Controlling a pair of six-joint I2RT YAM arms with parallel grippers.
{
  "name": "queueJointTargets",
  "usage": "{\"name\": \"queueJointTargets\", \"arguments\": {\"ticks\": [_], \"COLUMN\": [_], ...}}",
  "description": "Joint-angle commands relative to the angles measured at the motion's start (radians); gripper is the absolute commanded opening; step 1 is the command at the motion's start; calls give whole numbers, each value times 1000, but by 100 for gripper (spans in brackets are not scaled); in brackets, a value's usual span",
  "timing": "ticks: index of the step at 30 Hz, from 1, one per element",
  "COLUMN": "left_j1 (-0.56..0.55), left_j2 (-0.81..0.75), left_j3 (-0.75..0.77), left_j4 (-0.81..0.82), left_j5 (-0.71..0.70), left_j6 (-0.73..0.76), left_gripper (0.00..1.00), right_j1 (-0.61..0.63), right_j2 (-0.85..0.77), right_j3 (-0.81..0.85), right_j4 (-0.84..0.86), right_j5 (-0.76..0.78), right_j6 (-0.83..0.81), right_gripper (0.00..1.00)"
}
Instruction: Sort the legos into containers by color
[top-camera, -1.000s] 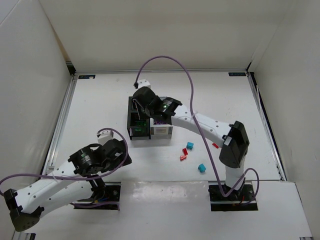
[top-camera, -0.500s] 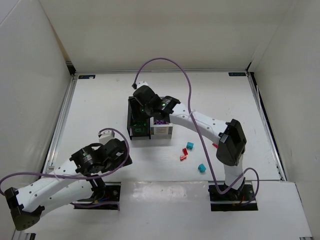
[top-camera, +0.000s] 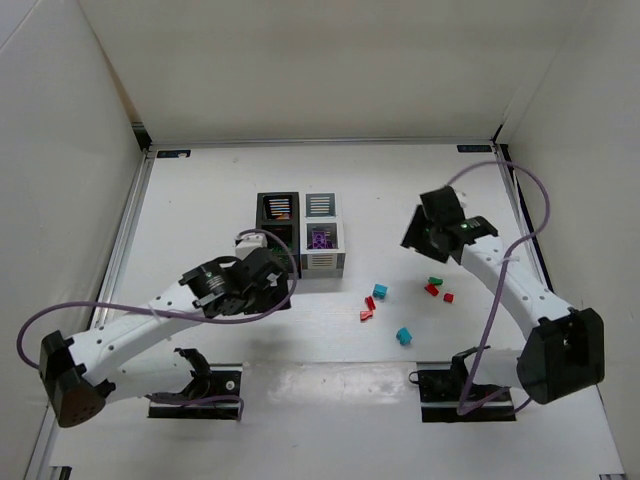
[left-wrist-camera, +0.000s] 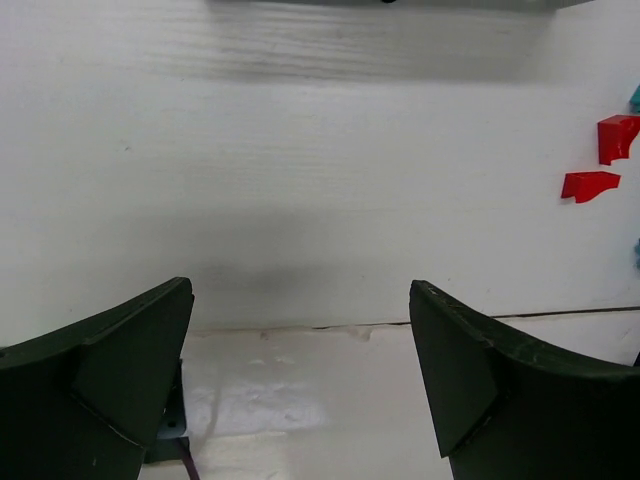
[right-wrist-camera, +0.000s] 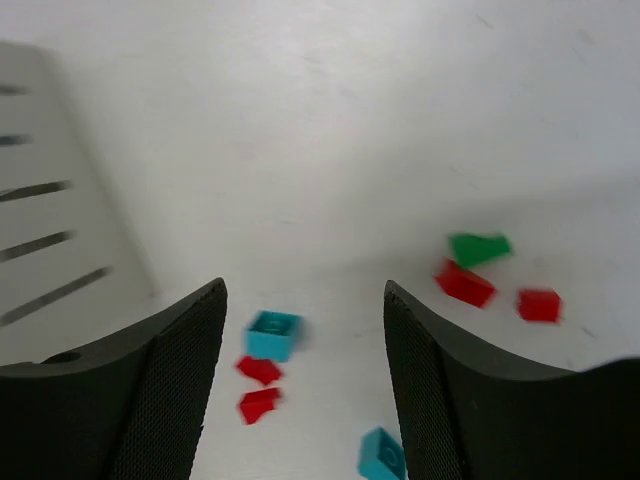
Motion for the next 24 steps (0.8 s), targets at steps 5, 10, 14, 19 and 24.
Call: {"name": "queueJointTargets", "arguments": {"ticks": [5,10,14,19,24], "left_j1": [8,9,9,9,14], "left_j2": [84,86,77,81,81], "left_j3": [70,50,21,10,29], "left_j4": [87,93,118,119,93], "left_j5": [50,68,94,116,116], "left_j6": [87,58,38,30,53], "left_gripper": [100,100,100,100,100], "right_j1": [-202,-295,-302,-240,-233], "right_j2": [34,97,97,68,65], "right_j3": [-128,-181,-165,-181,-220], "right_j4": [-113,-54,-67,-54,-29], "right_j5": [-23,-43,-42,-68,17], "right_j6": [207,371,440,608,730], "right_gripper": [66,59,54,52,52]}}
